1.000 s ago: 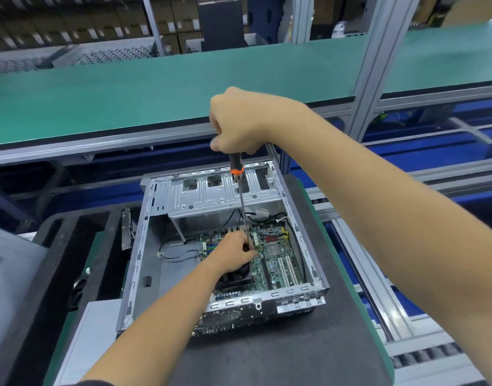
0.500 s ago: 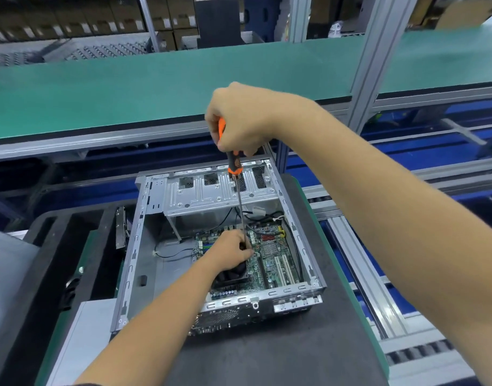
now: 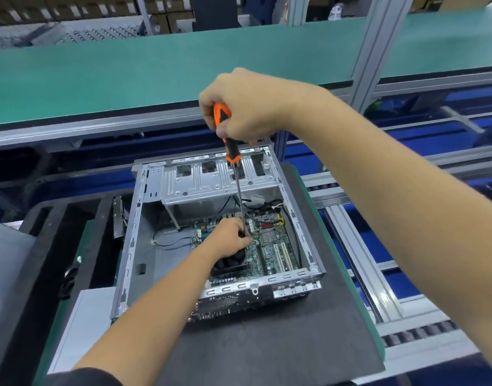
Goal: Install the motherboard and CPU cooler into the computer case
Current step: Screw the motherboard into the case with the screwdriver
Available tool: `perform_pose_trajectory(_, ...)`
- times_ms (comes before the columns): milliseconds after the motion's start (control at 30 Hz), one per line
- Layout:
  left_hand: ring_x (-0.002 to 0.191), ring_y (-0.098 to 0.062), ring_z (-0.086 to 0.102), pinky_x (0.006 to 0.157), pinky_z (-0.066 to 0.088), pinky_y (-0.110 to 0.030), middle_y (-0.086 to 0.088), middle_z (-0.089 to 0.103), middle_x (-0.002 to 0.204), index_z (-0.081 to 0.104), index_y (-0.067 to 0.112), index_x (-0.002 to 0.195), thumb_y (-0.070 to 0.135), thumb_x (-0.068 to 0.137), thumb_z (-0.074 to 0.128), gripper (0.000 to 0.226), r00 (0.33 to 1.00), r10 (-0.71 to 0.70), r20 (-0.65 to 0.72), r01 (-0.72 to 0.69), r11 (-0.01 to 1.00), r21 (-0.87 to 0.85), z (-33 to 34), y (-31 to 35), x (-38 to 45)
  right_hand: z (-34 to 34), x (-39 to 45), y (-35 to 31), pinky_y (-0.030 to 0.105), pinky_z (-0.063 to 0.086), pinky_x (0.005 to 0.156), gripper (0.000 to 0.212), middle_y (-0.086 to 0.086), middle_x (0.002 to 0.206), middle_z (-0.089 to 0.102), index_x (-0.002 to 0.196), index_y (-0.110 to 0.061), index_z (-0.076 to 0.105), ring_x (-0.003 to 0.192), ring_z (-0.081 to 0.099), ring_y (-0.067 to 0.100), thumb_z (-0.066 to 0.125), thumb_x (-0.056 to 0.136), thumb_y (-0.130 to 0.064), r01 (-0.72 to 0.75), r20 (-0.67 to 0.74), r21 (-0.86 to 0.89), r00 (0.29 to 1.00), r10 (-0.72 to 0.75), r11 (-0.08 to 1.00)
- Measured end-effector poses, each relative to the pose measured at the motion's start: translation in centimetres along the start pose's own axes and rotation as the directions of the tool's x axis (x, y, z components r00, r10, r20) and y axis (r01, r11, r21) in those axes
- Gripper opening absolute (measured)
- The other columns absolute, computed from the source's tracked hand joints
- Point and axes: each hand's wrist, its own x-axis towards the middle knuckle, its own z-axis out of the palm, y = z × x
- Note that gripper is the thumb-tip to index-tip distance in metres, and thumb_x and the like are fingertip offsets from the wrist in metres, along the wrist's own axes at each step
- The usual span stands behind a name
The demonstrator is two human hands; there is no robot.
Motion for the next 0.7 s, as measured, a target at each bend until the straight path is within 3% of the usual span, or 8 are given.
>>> perform_pose_trajectory(67,0.089,-0.019,0.056,0.080,0.048,-0.032,-0.003,0.058,0.098,0.069,0.002,0.085,0.030,0.087,0.066,0.029,1.000,0.001,-0.001,-0.001,1.000,0.014,0.0,0.0,0.0,0.4,0.3,0.1,0.025,0.048,0.051,0.013,0.008,0.073,0.067,0.080,-0.012,0.067,0.064,0.066,0.025,0.054,0.079,-0.009,-0.035,-0.057,-0.048,0.998,0.032,0.998)
perform_pose_trajectory(133,0.089,-0.020,0.055,0.081,0.047,-0.032,-0.002,0.056,0.096,0.069,0.000,0.085,0.031,0.087,0.065,0.032,1.000,-0.005,0.006,0.005,1.000,0.020,0.0,0.0,0.0,0.5,0.5,0.4,0.023,0.041,0.045,0.013,0.012,0.060,0.062,0.068,-0.005,0.059,0.054,0.059,0.028,0.054,0.079,-0.011,-0.094,-0.085,-0.090,0.993,0.086,0.991)
perform_pose_trajectory(200,0.087,-0.019,0.055,0.078,0.045,-0.031,0.002,0.054,0.092,0.068,-0.001,0.084,0.032,0.087,0.066,0.033,1.000,-0.007,0.008,0.007,1.000,0.015,0.1,0.0,0.1,0.5,0.5,0.9,0.024,0.038,0.045,0.020,0.012,0.050,0.057,0.060,-0.007,0.046,0.048,0.055,0.030,0.051,0.079,-0.013,-0.140,-0.097,-0.115,0.987,0.129,0.983)
perform_pose_trajectory(267,0.086,-0.018,0.054,0.077,0.043,-0.029,0.003,0.051,0.090,0.068,0.000,0.083,0.032,0.087,0.066,0.032,1.000,-0.012,0.009,0.012,1.000,0.012,0.1,0.0,-0.1,0.3,0.4,1.2,0.025,0.041,0.047,0.021,0.011,0.046,0.057,0.063,-0.009,0.045,0.050,0.060,0.029,0.051,0.081,-0.018,-0.150,-0.065,-0.141,0.988,0.142,0.979)
perform_pose_trajectory(400,0.088,-0.018,0.054,0.079,0.045,-0.031,0.000,0.054,0.095,0.068,0.001,0.085,0.033,0.087,0.065,0.032,1.000,-0.011,0.014,0.011,1.000,0.014,0.2,-0.2,0.1,-0.4,-0.1,1.2,0.026,0.047,0.050,0.014,0.007,0.080,0.069,0.094,-0.011,0.059,0.065,0.068,0.023,0.051,0.086,-0.018,-0.107,0.075,-0.016,0.991,0.108,0.994)
perform_pose_trajectory(467,0.089,-0.015,0.053,0.079,0.043,-0.028,0.001,0.055,0.096,0.069,0.005,0.085,0.033,0.087,0.066,0.028,1.000,-0.007,0.014,0.007,1.000,0.003,0.2,-0.3,0.1,-0.3,-0.6,1.1,0.022,0.049,0.050,0.015,0.001,0.085,0.068,0.098,-0.017,0.061,0.067,0.068,0.017,0.053,0.086,-0.012,-0.056,0.070,0.091,0.996,0.049,0.994)
perform_pose_trajectory(567,0.087,-0.013,0.052,0.076,0.040,-0.025,0.003,0.055,0.093,0.069,0.006,0.085,0.034,0.086,0.066,0.028,1.000,-0.009,0.006,0.009,1.000,0.013,0.2,-0.4,0.1,0.4,-0.3,0.9,0.021,0.047,0.047,0.006,0.002,0.071,0.069,0.083,-0.015,0.065,0.056,0.068,0.015,0.059,0.082,-0.015,-0.026,-0.054,0.057,0.998,0.029,0.998)
perform_pose_trajectory(700,0.089,-0.019,0.054,0.078,0.046,-0.031,-0.001,0.054,0.096,0.067,0.002,0.087,0.035,0.087,0.064,0.033,0.999,-0.032,0.026,0.030,0.998,0.063,0.2,0.0,-0.1,0.7,0.0,1.6,0.024,0.042,0.042,0.032,0.004,0.050,0.055,0.066,-0.012,0.042,0.037,0.058,0.021,0.059,0.087,-0.028,-0.111,-0.131,-0.005,0.985,0.109,0.994)
